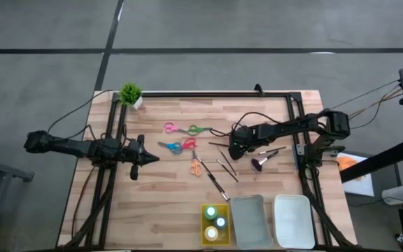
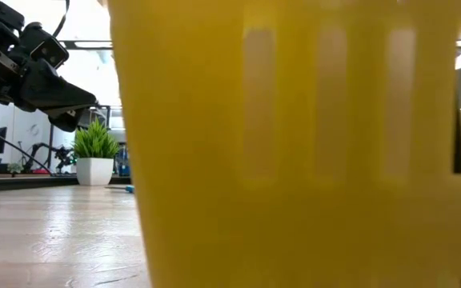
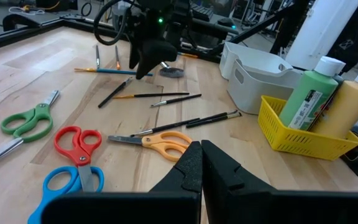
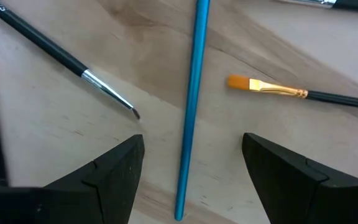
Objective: Pick & Place Paint Supplies
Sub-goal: Put the blue paint brush into the white bin
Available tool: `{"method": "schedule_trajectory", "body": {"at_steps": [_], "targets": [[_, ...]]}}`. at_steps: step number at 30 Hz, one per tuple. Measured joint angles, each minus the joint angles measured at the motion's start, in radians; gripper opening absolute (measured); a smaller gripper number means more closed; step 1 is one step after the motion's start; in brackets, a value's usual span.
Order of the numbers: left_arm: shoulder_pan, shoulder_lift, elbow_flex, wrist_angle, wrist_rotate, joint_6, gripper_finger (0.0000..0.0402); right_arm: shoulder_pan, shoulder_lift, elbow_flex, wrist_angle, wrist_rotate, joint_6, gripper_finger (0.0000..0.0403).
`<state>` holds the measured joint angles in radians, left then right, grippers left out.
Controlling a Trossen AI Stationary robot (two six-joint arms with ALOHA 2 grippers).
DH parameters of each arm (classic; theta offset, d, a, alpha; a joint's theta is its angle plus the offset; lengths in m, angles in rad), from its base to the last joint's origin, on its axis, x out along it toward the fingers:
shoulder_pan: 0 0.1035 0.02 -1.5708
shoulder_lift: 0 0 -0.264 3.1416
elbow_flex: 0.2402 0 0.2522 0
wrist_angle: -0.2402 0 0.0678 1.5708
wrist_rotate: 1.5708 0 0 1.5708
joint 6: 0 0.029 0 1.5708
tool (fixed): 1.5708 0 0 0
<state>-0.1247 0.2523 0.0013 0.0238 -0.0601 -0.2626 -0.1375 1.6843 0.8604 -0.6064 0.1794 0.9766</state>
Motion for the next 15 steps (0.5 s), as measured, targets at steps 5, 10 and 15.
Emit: {"method": "schedule_trajectory", "body": {"at_steps": [5,10,15], "targets": [[0.000,0.000,0.000,0.000,0.000,0.000,0.0000,0.001,0.024,0.007,0.001,0.001,0.010,0.0228],[0.000,0.000,0.000,0.000,0.000,0.000,0.0000,0.003,0.028,0.017,0.002,0.002,0.010,0.0165],[0.000,0.000,0.000,0.000,0.000,0.000,0.0000,0.003,0.028,0.019,0.005,0.006,0.009,0.0100]]}}
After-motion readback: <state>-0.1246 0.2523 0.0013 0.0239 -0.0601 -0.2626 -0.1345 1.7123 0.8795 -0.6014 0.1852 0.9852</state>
